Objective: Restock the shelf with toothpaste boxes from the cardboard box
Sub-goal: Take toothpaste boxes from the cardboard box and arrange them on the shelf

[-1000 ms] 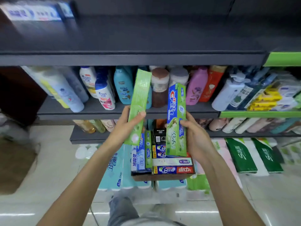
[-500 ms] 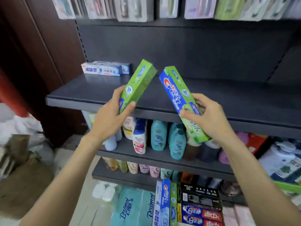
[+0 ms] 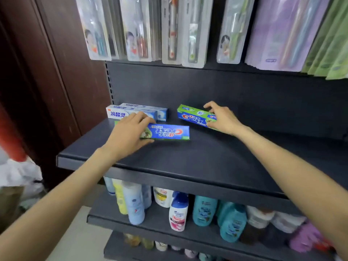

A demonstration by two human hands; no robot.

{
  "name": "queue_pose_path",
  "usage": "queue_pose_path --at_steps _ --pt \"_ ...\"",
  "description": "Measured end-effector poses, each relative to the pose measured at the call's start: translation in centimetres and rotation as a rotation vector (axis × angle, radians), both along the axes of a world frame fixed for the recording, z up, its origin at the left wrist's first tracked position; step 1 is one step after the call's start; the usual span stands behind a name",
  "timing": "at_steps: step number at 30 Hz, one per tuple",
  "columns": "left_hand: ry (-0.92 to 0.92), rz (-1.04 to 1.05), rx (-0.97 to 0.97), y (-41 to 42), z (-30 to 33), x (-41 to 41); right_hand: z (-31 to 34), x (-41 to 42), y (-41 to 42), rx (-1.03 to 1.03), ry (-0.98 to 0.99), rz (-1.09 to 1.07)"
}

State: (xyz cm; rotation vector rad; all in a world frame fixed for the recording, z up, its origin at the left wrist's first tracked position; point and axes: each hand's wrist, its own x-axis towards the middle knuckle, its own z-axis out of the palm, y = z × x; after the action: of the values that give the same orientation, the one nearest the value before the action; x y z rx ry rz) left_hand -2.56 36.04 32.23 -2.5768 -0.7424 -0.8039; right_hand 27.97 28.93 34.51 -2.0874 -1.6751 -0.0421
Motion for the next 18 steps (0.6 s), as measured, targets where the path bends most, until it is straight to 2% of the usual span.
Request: queue_pose_path --at_steps 4,7,9,11,13,15,16,18 --pt "-0.054 -0.023 -0.066 2.6 0.0 0.7 -1.9 0.7 4.7 0.01 -0.164 -0.027" --pt "-0.085 -0.052 -0.079 3.7 -0.1 1.6 -3.0 1.7 6.5 -0.005 -0.372 -0.056" --pt "-0.124 -0.062 -0.136 4.0 0.1 2.2 -3.1 1.7 6.6 0.031 -0.399 -0.059" --pt "-0.181 -0.062 -0.223 4.1 0.4 2.9 -2.8 0.6 5.7 0.168 -0.267 -0.043" --pt "-0.279 -0.061 -0.377 3.9 0.8 3.9 -2.1 -1.4 3.8 0.311 0.043 -0.009" --pt "-0.444 -0.049 -0.648 3.5 1.4 5.4 -1.2 -3.8 1.4 0.318 0.419 0.043" --pt "-0.528 -0.05 -0.816 3.3 1.7 6.3 -0.8 -4.9 0.3 0.281 0.543 0.076" --pt "-0.648 -0.116 -1.207 2.3 2.3 8.3 -0.4 -6.4 -1.3 0.186 0.539 0.146"
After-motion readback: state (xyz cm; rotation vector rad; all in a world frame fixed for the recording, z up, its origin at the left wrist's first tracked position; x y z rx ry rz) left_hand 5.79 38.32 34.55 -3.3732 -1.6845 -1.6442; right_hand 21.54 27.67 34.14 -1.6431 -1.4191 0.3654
